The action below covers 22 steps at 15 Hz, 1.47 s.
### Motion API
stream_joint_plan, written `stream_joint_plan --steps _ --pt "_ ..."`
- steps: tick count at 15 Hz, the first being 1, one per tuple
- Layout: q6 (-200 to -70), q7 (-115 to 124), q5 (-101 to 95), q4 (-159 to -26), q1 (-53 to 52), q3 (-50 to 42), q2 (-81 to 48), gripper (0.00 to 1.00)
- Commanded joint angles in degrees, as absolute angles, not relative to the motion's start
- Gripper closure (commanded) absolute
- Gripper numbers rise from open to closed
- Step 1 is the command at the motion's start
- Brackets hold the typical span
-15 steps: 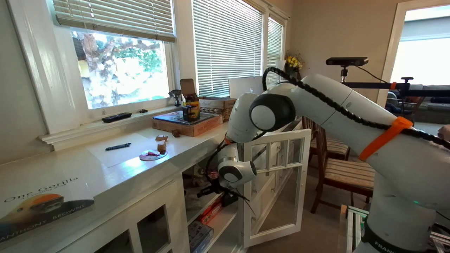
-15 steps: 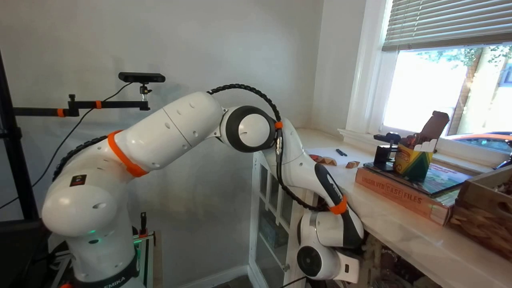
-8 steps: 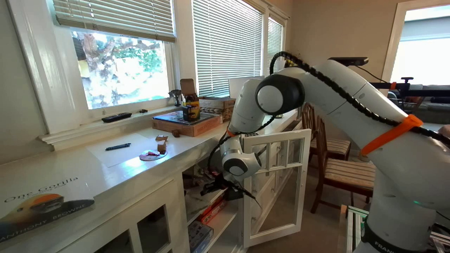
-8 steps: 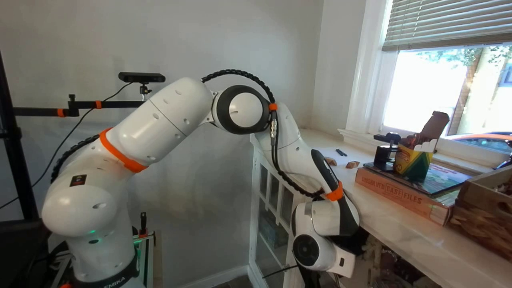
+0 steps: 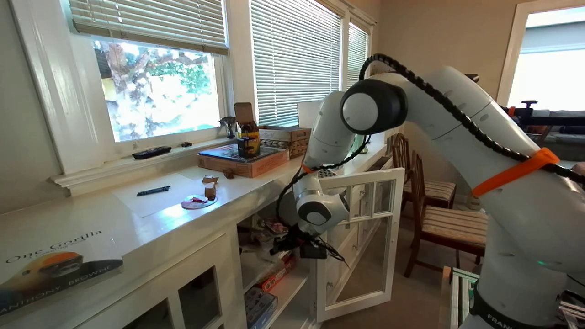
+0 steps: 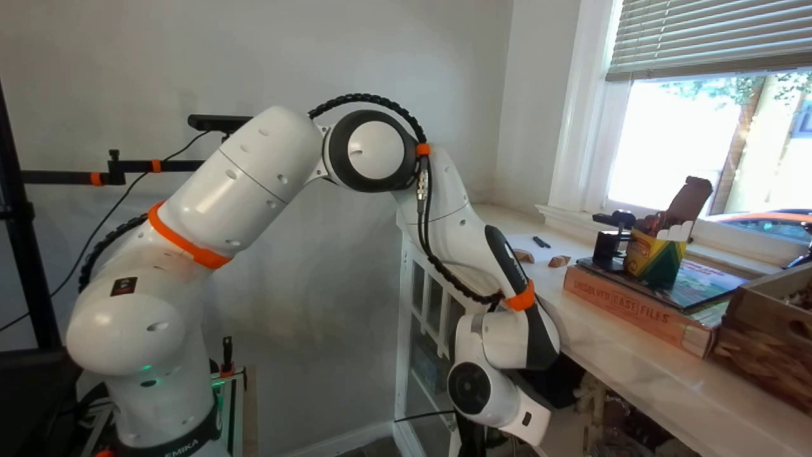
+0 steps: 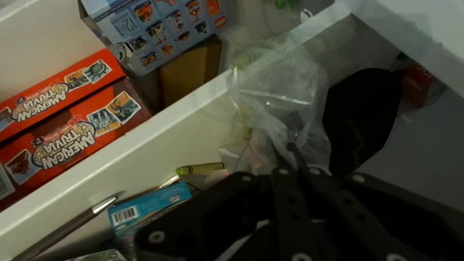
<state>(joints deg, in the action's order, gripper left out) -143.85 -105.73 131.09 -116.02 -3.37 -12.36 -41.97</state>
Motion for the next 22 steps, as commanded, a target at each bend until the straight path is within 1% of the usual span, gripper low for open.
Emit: stream_joint_plan --steps 1,10,22 --pt "-145.3 -101.5 128.6 -120.5 -3.7 -12.5 -37.5 1.00" --pt "-146.6 -101.5 124.5 -128.5 -3.9 -12.2 -28.1 1.00" --pt "-149.0 -86.2 97.8 -138.9 -2.6 -10.2 -16.8 1.00"
